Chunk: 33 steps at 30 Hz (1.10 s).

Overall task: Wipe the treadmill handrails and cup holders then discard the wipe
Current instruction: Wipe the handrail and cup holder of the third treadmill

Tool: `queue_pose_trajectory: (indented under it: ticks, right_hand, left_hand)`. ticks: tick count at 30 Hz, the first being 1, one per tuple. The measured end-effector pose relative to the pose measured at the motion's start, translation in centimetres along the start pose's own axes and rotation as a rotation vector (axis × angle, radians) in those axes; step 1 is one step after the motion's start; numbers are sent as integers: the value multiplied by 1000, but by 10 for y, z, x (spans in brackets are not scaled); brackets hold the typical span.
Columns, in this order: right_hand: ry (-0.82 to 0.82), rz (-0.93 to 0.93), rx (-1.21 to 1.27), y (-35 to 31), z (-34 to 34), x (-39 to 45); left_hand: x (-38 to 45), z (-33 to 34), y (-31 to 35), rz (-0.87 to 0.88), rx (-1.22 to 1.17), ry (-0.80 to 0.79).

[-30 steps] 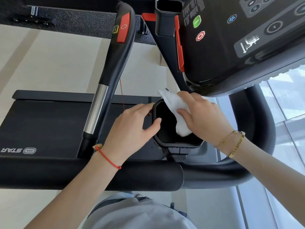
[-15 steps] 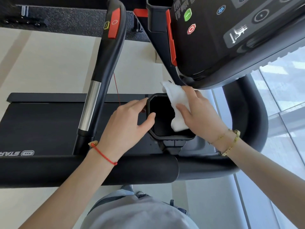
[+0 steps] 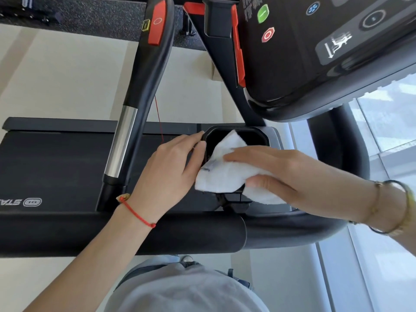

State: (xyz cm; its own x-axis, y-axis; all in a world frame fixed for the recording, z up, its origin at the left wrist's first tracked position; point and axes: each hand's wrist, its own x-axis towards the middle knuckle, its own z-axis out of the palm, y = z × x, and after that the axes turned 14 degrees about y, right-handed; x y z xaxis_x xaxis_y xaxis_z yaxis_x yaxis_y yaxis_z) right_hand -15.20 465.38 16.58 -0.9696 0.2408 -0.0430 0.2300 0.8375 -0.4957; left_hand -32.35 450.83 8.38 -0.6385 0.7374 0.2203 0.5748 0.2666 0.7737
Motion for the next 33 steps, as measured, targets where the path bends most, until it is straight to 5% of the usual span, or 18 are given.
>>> queue_pose_trajectory:
  ticks: [14, 33]
  right_hand:
    - [-628, 86, -345, 0, 28, 76]
    - [-318, -145, -318, 0, -4, 27]
  left_hand:
    - [-1, 1, 4, -16, -34, 7]
    - [6, -2, 3, -16, 45, -29]
